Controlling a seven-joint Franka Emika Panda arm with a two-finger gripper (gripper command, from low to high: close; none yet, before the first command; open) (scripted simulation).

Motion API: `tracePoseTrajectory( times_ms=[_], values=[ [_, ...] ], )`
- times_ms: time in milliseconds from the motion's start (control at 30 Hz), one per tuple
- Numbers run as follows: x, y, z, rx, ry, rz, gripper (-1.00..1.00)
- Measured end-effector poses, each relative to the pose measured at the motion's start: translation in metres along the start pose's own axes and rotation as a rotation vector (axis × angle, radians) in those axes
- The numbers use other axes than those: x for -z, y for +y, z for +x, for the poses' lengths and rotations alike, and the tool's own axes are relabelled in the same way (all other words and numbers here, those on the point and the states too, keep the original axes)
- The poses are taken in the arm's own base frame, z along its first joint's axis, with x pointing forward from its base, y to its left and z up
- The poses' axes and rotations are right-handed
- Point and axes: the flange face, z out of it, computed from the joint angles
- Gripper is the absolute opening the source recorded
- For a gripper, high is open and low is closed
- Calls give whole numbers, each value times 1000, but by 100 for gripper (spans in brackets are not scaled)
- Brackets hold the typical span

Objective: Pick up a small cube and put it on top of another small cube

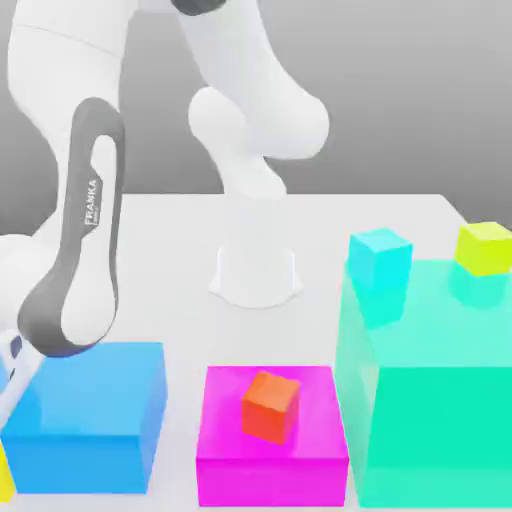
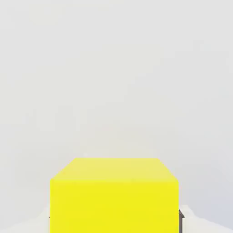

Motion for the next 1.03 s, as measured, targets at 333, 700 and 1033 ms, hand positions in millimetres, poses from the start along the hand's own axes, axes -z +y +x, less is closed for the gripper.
tracePoseTrajectory(
  times_ms=[333,700,1033],
  values=[
    [139,9,-80,150,-98,76,-100],
    [206,212,-222,597,-65,20,-100],
    [141,250,-220,649,-1,0,100]
  ],
)
